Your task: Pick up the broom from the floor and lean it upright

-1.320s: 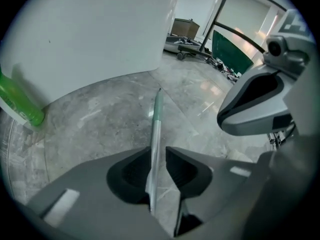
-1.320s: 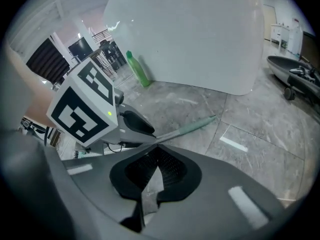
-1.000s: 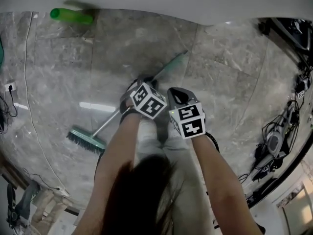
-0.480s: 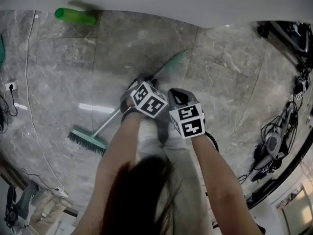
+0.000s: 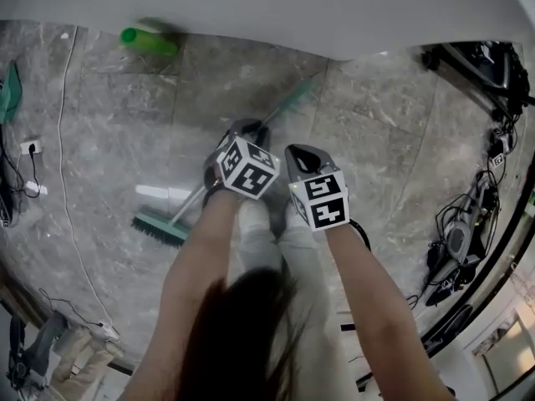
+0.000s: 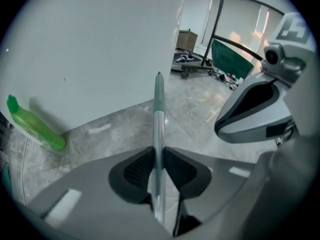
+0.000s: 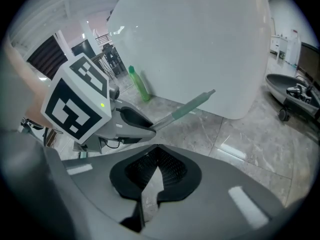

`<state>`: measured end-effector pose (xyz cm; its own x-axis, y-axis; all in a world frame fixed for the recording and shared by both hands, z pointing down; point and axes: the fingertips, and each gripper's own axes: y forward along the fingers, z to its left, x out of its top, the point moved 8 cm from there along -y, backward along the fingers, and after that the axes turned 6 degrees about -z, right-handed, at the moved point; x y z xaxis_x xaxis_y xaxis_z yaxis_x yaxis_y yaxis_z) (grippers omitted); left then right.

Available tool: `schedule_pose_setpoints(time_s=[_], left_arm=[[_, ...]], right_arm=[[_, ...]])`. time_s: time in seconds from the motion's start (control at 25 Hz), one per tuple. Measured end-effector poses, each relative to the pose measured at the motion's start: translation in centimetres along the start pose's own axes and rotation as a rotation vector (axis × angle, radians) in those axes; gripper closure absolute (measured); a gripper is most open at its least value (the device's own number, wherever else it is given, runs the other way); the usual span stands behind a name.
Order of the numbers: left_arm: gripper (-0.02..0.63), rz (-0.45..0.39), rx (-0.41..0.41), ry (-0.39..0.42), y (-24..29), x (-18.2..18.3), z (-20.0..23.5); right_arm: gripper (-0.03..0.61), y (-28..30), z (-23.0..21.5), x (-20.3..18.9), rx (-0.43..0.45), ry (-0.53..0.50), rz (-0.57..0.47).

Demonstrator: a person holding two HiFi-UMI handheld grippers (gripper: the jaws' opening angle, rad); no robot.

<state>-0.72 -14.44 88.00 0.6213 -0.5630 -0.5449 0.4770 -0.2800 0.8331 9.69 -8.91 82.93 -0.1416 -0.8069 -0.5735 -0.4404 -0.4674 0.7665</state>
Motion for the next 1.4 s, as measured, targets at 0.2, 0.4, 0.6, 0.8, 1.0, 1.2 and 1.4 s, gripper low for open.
schedule_pose_setpoints(time_s=[0.2,0.4,0.6,0.8,1.0,1.2,1.4], left_arm=[[0.541,-0.107,0.021,-0.029,-3.0,3.3,0.9],[0.541,-0.186,0.049,-0.062,-6.3,6.2,2.3],[0.541,-0.25,0.078,-0.093,-9.7,8.6,3.3],[0.541,-0.305,0.103,-0.119,-13.3,11.0,4.0],[0.541,-0.379,0.116,-0.132,-16.5,13.8,4.5],[0.542,-0.456,0.145,-0.144,-19.0,16.4,5.5],[0.543,-0.494,0.174,-0.164,-21.1,19.0,6.9]], right_arm=[[0.577,-1.4,0.4,3.5,0.006,-0.018,-0.059],[0.577,-3.2,0.9,8.0,0.028,-0.028,-0.129],[0.577,-5.3,1.4,11.8,0.046,-0.082,-0.169],[0.577,-8.2,1.8,14.5,0.062,-0.11,-0.206],[0.577,-11.0,2.3,16.9,0.062,-0.128,-0.234],[0.577,-12.9,3.1,20.5,0.07,-0.151,-0.291],[0.577,-14.3,3.7,24.0,0.082,-0.219,-0.319]])
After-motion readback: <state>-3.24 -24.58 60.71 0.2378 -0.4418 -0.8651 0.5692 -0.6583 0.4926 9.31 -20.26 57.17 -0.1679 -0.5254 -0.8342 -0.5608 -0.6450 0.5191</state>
